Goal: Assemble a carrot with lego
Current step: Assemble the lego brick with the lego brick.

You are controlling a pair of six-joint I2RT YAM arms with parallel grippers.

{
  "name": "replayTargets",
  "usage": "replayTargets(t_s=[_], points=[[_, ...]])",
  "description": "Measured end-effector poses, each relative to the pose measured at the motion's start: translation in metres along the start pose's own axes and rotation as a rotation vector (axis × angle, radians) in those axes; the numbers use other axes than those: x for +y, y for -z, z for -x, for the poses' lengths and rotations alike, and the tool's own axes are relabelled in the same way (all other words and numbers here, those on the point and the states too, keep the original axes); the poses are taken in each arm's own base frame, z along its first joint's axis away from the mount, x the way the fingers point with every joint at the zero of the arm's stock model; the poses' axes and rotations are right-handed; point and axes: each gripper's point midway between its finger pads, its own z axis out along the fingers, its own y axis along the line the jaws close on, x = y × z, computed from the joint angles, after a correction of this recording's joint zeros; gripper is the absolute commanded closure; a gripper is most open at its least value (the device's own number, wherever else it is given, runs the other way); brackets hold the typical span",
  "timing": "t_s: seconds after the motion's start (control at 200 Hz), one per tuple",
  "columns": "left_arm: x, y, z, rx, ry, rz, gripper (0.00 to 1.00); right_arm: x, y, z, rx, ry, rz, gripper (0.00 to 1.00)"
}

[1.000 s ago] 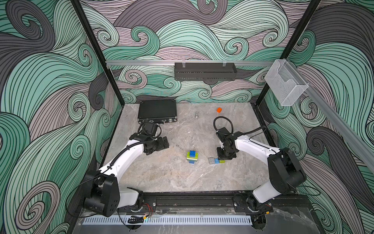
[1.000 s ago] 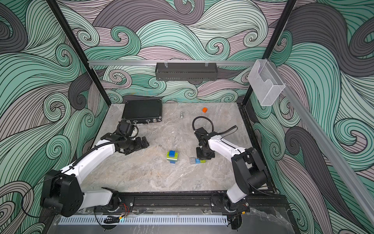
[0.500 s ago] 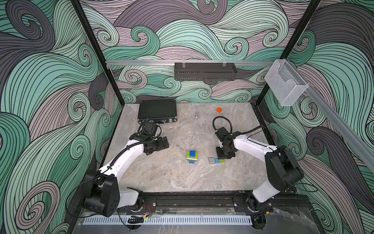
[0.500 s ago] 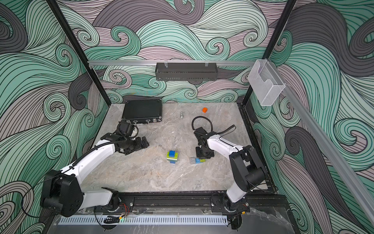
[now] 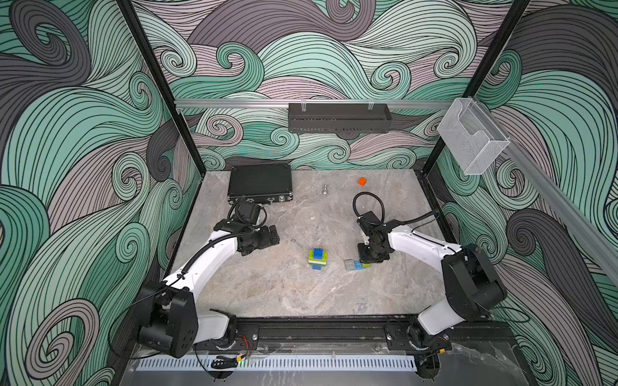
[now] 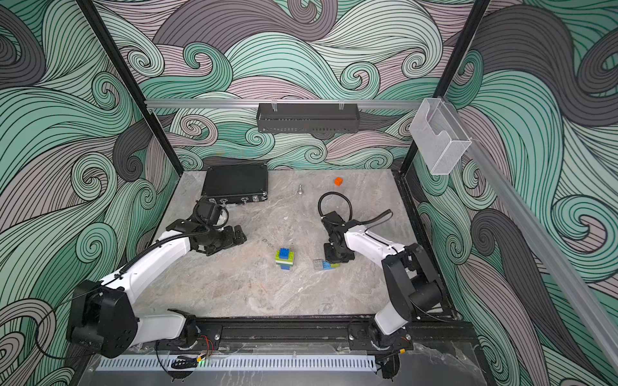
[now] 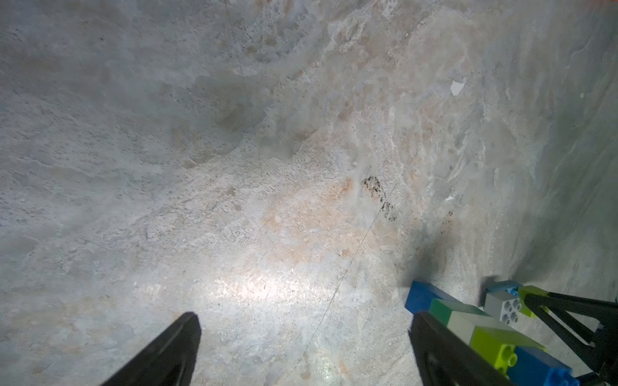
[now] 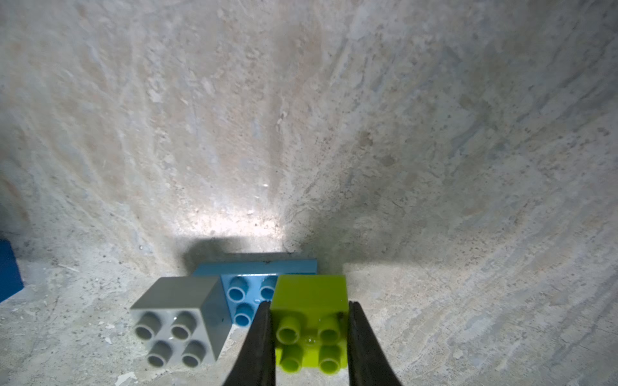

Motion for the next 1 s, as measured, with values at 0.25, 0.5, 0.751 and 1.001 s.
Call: replayTargets(t_s=[0.25,0.5,0.751,1.001], points=[[-0.0005,0.0017,0.0006,-0.006,-0.001,-0.003,0.01,-0.0011,0.0004,-0.0005,0.005,0.002,0.002,0.90],[-0.0009,0.0031,0.0009,-0.010,-0.002,-0.005,0.01,-0.0033,0.0006,-0.0015,0.010,0.001,0.002,0.91],[-0.0010,0.0031,0.0010,-0.010,-0.002,-0.006,0.01,-0.0049,-0.0018,-0.0021,0.021,0.004,-0.008,0.92],[-0.0010,0.0031,0.0010,-0.010,-0.002,-0.005,0.01,-0.0027,-0.0023,-0.0031,0.018,0.007,-0.025,0.93]])
